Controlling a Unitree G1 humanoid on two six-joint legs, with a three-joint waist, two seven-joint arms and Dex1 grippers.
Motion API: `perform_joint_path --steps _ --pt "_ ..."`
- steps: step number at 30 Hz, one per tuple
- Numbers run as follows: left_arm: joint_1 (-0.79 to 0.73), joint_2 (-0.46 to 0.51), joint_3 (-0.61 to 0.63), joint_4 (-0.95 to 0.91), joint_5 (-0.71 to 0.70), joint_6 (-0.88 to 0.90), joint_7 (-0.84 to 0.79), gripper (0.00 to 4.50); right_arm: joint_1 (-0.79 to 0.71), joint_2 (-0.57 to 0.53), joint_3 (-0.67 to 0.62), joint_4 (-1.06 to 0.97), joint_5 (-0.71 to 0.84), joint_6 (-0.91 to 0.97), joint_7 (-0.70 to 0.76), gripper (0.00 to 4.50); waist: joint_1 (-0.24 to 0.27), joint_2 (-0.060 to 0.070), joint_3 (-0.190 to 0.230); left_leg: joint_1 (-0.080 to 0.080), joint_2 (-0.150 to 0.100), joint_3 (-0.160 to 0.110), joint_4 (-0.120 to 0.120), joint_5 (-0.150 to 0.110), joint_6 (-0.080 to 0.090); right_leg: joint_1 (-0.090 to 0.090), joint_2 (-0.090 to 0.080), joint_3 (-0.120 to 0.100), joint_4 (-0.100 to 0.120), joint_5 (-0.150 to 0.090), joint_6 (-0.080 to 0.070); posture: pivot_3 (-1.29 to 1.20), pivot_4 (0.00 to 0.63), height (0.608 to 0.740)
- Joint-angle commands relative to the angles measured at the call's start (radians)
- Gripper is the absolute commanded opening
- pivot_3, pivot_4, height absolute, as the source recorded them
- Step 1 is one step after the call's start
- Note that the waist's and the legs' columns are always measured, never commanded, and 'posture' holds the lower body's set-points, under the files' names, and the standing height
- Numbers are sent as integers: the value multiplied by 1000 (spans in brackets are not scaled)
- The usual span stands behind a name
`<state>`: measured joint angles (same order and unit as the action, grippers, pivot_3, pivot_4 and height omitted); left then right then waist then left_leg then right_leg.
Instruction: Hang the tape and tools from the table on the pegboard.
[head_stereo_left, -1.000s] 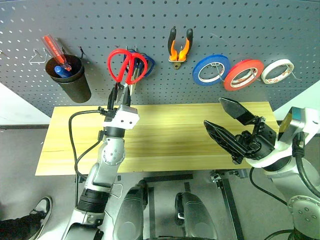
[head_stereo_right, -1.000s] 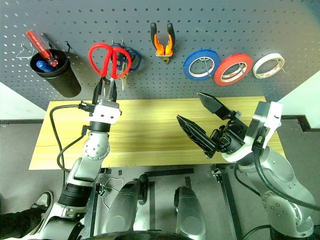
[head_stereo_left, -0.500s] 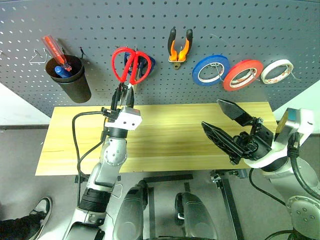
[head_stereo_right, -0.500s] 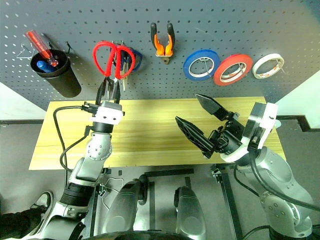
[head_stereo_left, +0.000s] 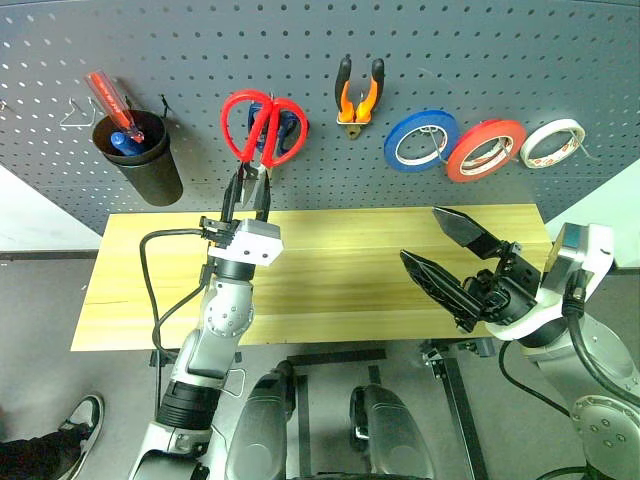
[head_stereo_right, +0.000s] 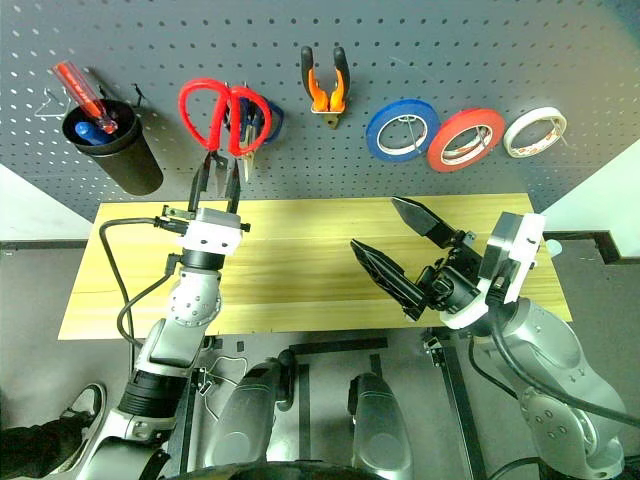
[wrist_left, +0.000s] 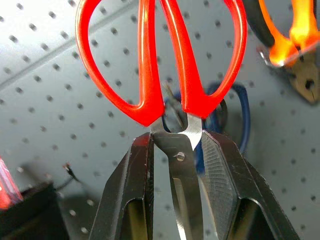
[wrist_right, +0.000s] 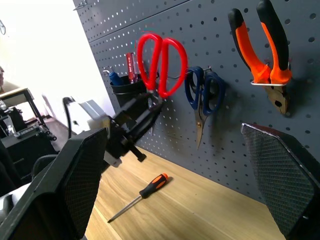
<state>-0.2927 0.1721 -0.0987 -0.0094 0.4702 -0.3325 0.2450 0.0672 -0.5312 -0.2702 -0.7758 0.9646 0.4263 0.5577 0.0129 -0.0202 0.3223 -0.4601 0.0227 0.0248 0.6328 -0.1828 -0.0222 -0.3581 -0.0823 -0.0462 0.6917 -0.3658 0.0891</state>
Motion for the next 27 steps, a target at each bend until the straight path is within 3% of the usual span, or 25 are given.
perform_joint_path --steps 1,14,27 --pt "-39 -13 -18 67 12 -16 22 1043 -3 -3 1 -28 7 -19 -1 4500 -1 0 0 0 0 0 0 0 0 0 0 0 0 0 0 -4 259 714" --pt "-121 -34 -37 190 15 -41 55 1043 -2 -3 6 -30 -4 -23 -8 4500 -2 0 0 0 0 0 1 1 -1 0 0 0 2 0 0 -8 253 714" --pt "-317 -73 4 566 -44 19 133 1043 2 -4 14 -40 -14 -20 -13 4500 -1 0 0 0 0 -1 14 -3 6 2 0 0 10 1 2 -20 261 714"
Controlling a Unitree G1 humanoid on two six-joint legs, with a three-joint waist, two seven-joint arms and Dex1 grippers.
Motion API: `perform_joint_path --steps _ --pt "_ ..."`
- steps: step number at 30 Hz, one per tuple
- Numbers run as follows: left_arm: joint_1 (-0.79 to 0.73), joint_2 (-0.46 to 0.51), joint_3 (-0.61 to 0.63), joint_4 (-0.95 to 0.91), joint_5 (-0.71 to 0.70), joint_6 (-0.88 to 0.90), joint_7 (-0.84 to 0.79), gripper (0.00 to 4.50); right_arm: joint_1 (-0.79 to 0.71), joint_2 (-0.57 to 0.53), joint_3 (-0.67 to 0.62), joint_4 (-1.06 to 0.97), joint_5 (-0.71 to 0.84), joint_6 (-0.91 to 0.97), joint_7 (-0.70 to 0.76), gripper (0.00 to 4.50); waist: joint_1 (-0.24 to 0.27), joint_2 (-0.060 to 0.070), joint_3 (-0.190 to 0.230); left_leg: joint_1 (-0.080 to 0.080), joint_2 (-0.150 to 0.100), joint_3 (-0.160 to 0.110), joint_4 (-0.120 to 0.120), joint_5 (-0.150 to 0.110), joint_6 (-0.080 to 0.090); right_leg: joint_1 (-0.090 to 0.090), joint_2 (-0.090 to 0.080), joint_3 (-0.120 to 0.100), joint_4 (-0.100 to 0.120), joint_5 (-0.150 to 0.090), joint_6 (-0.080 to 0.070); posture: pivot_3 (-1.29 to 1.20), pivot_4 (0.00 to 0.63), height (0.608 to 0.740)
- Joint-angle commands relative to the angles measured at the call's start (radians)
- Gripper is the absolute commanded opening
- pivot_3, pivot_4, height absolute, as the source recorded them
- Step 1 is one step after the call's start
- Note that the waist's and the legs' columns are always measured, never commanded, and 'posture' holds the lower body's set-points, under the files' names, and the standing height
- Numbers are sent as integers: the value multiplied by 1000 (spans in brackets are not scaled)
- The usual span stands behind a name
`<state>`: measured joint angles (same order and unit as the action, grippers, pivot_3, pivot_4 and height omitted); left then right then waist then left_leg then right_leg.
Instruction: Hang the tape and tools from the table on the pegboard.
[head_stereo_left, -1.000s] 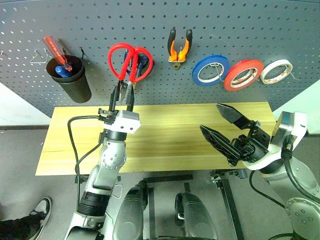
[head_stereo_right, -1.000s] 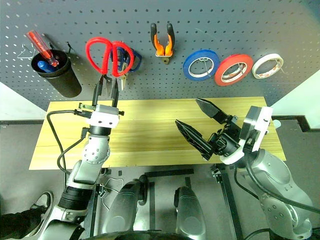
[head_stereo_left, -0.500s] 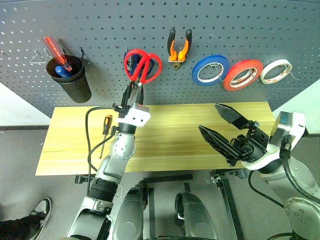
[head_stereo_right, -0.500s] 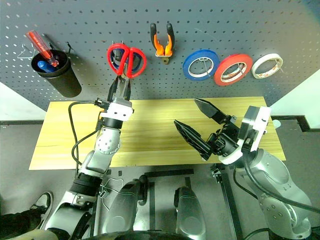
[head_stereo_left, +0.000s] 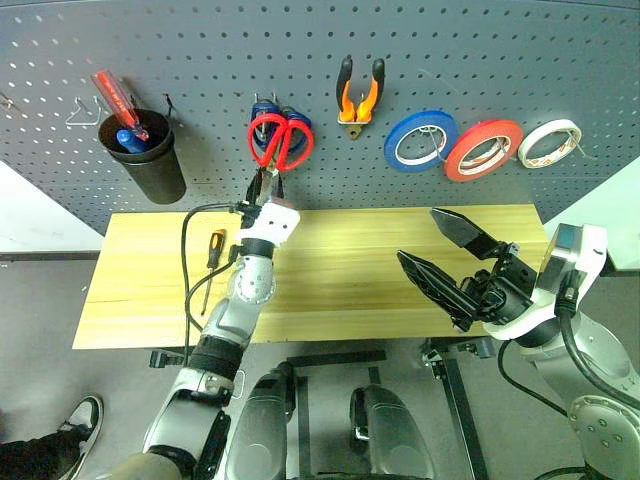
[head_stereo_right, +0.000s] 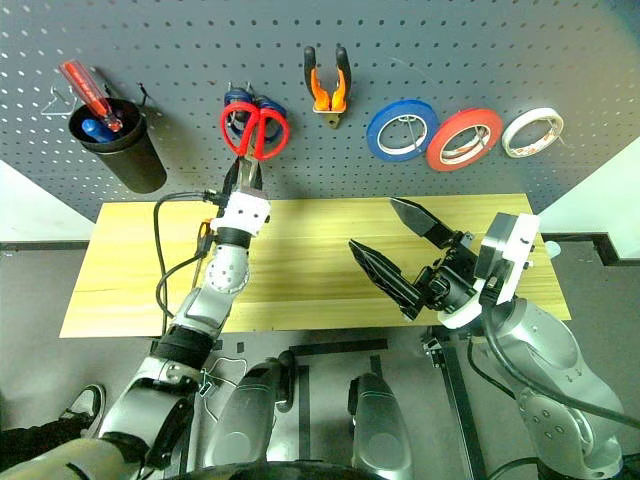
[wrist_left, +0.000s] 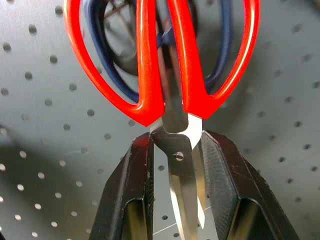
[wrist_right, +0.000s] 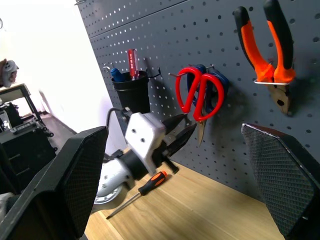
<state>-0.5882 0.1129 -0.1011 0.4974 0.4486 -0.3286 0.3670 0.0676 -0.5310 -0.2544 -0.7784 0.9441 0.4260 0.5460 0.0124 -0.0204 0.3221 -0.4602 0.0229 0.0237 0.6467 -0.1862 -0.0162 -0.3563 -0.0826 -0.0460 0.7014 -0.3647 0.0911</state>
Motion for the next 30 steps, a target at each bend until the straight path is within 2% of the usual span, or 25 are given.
perform_joint_path --steps 1,7,8,17,22,25,30 --pt "-29 -18 7 68 -31 14 8 1043 2 -5 -2 -39 7 -19 -2 4500 0 0 0 0 0 0 0 0 0 0 0 0 0 0 0 -20 261 714" --pt "-2 -38 32 36 -133 96 -95 1043 4 -4 2 -36 2 -20 -2 4500 -1 1 -3 0 0 0 0 0 0 0 0 0 0 0 0 -16 260 714" --pt "4 -34 36 30 -140 117 -106 1760 3 -4 3 -35 2 -20 -2 4500 -1 1 -6 0 0 0 0 0 0 0 0 0 0 0 0 -15 261 714" --pt "67 -12 115 -75 -227 340 -163 4469 9 -3 20 -25 -11 -20 7 4500 0 1 -9 0 1 0 0 0 0 0 1 0 0 0 0 -7 257 714" --pt "176 59 189 -295 -309 519 -274 4469 19 -5 24 -17 -23 -20 16 4500 -5 1 -10 0 1 1 0 0 -1 -1 0 1 0 0 0 -3 256 714" --pt "228 121 265 -434 -395 707 -358 4469 27 -5 19 -15 -18 -21 24 4500 -7 1 -10 0 2 0 -1 1 -3 -1 2 1 0 0 0 12 267 714" --pt "244 173 324 -460 -482 863 -440 4469 25 -2 32 -7 -12 -14 29 4500 6 1 -10 0 2 0 -1 0 -1 0 1 1 0 1 -1 22 281 714"
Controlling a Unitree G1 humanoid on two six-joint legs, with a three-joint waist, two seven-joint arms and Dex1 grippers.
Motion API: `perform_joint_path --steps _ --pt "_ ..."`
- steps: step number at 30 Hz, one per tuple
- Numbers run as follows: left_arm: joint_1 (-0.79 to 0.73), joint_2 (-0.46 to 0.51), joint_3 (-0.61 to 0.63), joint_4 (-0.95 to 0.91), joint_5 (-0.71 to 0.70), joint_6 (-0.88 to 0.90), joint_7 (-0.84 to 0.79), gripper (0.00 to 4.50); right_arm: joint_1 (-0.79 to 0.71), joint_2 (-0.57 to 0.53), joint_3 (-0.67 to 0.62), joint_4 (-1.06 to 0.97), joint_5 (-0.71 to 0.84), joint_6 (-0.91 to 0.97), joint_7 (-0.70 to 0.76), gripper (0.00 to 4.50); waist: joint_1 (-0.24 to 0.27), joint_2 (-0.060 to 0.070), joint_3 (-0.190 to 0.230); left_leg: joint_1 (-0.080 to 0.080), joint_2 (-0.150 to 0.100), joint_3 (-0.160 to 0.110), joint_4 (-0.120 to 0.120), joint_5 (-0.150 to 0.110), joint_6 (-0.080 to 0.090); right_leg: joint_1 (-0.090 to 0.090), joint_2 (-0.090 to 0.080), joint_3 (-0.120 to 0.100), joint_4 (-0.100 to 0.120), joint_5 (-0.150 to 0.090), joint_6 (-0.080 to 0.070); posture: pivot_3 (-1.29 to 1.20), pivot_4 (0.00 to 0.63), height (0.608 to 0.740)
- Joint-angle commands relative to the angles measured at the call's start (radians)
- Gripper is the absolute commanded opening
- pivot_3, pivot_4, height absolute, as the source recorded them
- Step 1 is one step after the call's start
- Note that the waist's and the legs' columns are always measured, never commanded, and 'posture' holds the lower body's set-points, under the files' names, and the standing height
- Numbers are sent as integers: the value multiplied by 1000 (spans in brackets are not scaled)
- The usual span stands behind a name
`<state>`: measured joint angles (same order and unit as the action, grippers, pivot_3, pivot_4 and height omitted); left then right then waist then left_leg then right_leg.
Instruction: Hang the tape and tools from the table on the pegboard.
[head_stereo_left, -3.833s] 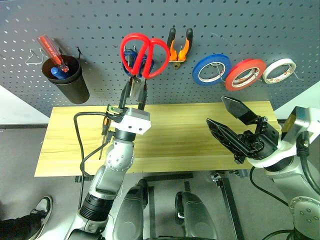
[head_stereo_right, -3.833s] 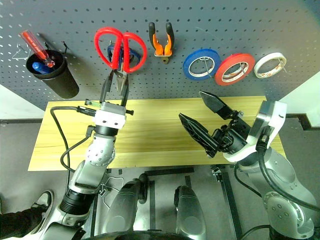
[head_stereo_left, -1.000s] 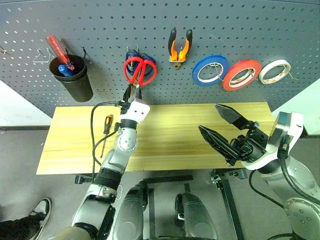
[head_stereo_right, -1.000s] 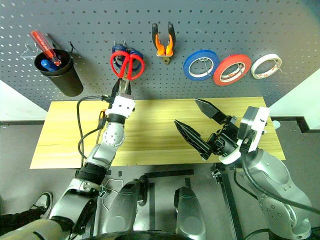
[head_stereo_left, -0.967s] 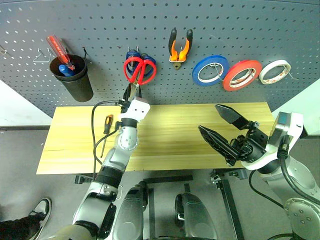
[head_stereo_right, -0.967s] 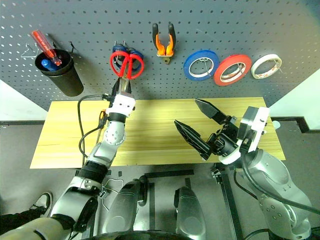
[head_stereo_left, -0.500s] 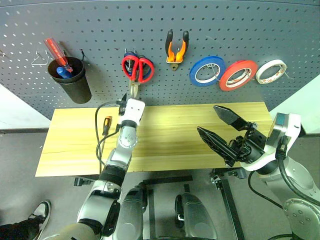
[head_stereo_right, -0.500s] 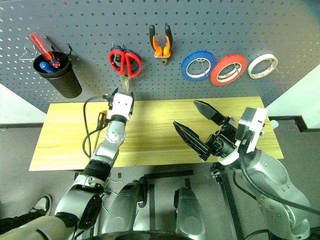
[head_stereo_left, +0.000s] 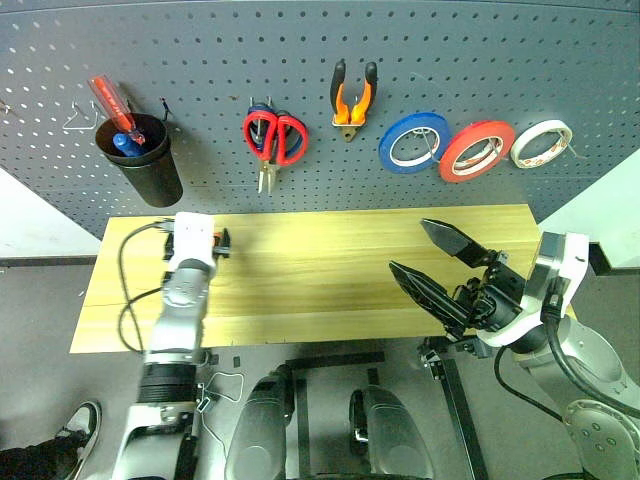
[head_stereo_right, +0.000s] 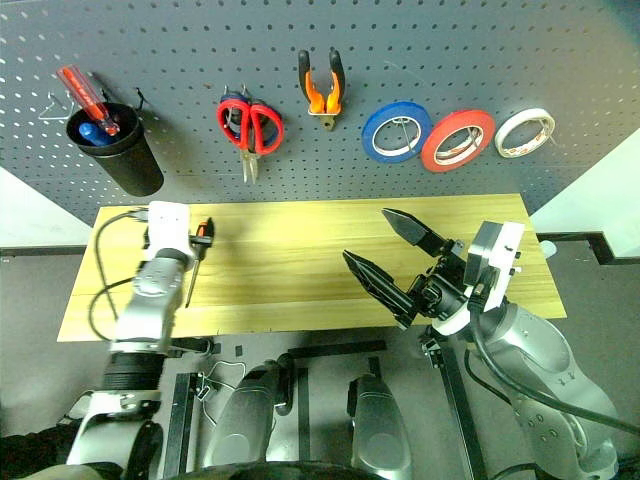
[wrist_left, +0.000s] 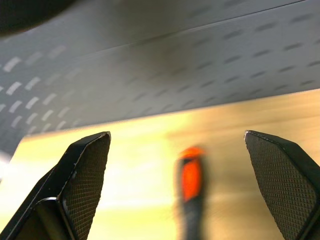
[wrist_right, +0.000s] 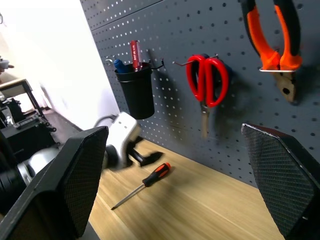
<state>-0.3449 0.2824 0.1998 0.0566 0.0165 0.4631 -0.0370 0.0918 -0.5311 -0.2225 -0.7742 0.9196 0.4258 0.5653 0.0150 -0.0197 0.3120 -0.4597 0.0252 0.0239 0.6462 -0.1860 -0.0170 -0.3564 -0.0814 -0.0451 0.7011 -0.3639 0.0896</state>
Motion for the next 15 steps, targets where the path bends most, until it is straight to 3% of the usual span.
perform_joint_path --steps 1,9,15 --pt "-10 2 34 -3 -68 91 -44 4469 1 -2 3 -10 14 -10 10 4500 4 0 0 0 -1 0 0 0 0 0 -1 0 0 0 0 23 285 714" --pt "-105 -20 -12 190 -101 98 -107 4469 -5 -19 -1 -22 50 17 2 4500 -2 -1 0 -1 0 0 0 -1 1 0 0 1 -1 0 1 2 307 714" --pt "-139 -33 -23 237 -102 72 -105 4469 19 -46 -27 -35 78 29 -6 4500 -5 -1 1 -1 0 1 -1 -1 2 -1 -1 2 -2 0 1 -17 317 714"
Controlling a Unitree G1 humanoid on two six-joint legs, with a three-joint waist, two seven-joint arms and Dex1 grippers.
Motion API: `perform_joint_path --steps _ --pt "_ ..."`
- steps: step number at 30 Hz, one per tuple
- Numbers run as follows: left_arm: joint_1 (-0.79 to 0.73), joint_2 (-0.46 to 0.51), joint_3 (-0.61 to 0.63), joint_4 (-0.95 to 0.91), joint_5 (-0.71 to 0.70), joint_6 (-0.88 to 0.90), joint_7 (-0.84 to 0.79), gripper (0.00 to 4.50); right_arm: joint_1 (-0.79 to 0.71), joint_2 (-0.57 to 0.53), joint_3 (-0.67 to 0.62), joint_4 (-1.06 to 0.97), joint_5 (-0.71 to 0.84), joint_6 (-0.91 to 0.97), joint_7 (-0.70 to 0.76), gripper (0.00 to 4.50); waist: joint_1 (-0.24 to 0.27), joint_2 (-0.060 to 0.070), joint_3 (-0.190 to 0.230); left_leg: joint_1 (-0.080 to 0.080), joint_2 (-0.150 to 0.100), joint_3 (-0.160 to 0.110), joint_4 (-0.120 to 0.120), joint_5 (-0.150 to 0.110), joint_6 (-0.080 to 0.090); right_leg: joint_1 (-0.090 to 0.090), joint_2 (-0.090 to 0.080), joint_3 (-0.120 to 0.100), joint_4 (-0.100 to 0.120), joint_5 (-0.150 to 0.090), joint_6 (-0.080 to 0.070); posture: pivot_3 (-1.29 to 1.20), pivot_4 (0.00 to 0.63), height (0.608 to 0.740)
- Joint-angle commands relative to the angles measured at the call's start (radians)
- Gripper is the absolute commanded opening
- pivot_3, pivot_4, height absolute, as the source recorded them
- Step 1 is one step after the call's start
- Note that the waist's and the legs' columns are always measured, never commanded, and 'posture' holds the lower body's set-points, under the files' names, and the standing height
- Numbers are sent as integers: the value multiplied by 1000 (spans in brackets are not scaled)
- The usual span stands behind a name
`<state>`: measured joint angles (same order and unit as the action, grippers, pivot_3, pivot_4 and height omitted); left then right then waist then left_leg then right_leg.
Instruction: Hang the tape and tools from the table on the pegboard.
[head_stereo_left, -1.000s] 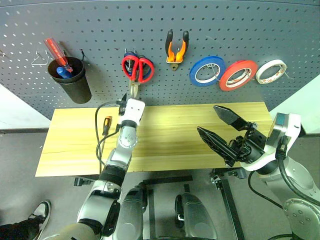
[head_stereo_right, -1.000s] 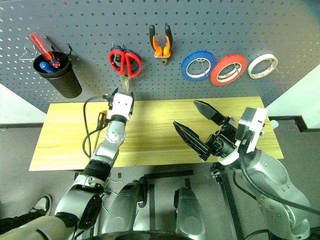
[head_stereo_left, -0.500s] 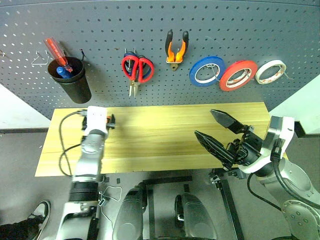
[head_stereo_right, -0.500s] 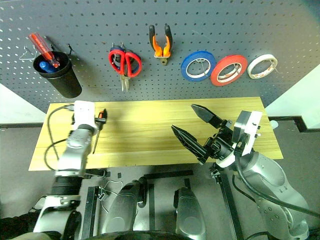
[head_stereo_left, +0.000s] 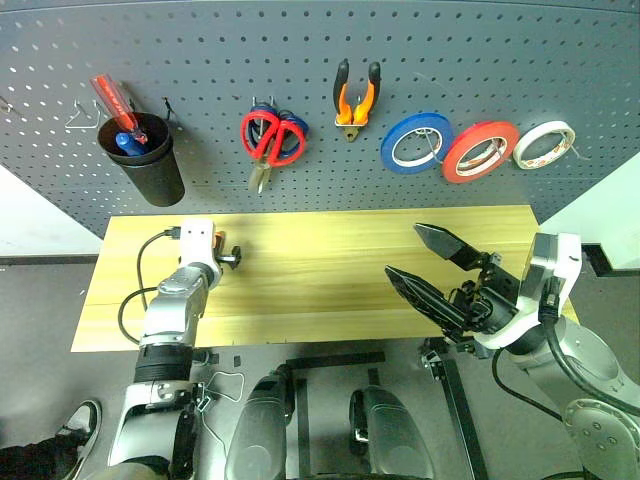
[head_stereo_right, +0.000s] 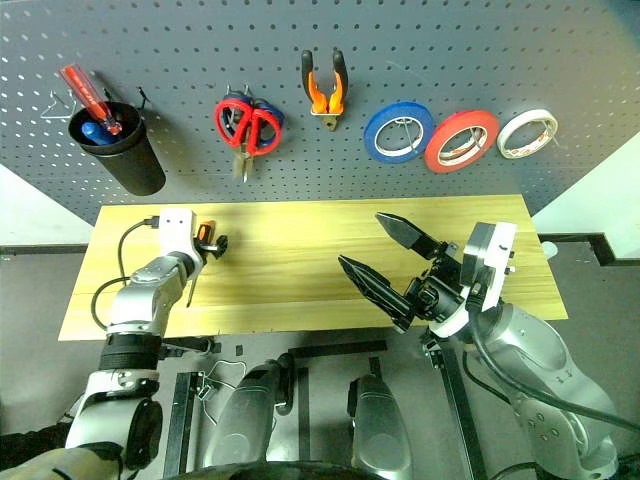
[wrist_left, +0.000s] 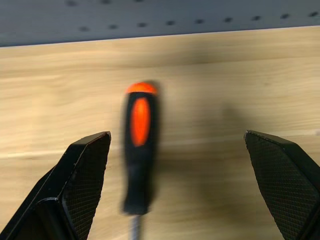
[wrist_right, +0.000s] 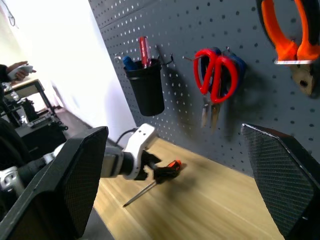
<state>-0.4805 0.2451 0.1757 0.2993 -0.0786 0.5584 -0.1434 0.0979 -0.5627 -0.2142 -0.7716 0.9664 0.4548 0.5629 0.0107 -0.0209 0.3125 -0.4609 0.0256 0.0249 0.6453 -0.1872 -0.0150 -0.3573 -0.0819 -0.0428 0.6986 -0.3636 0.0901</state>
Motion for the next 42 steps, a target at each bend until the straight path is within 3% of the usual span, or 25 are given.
perform_joint_path --steps 1,13,27,36,40,42 --pt "1 5 0 -9 -4 -27 4 4469 16 -19 -37 -38 34 0 -5 4500 -1 0 0 0 0 0 0 0 0 0 0 0 0 0 0 -18 318 714" --pt "70 30 31 -65 -4 -6 45 4469 18 -51 -50 -32 60 14 -7 4500 1 0 1 0 0 0 -1 -1 1 0 -1 1 -2 0 0 -35 337 714" --pt "40 -42 3 16 -7 -57 54 4469 119 -174 -195 -97 240 78 -48 4500 -19 -4 31 -3 -1 3 -12 -3 5 0 -4 1 -19 1 -1 -144 406 714" --pt "87 -57 19 -29 -7 -34 97 4469 112 -213 -204 -80 279 90 -59 4500 -31 -3 45 -2 -2 4 -13 -3 5 0 -4 0 -19 1 0 -148 406 714" --pt "106 -63 23 -57 -10 -22 109 3608 95 -213 -194 -69 275 94 -56 4500 -30 -3 45 -2 -2 4 -14 -3 5 0 -4 0 -19 1 0 -143 401 714" --pt "114 -65 22 -72 -13 -13 110 2910 87 -213 -190 -65 273 96 -55 4500 -29 -3 45 -2 -2 4 -14 -3 5 0 -4 0 -19 1 0 -142 400 714"
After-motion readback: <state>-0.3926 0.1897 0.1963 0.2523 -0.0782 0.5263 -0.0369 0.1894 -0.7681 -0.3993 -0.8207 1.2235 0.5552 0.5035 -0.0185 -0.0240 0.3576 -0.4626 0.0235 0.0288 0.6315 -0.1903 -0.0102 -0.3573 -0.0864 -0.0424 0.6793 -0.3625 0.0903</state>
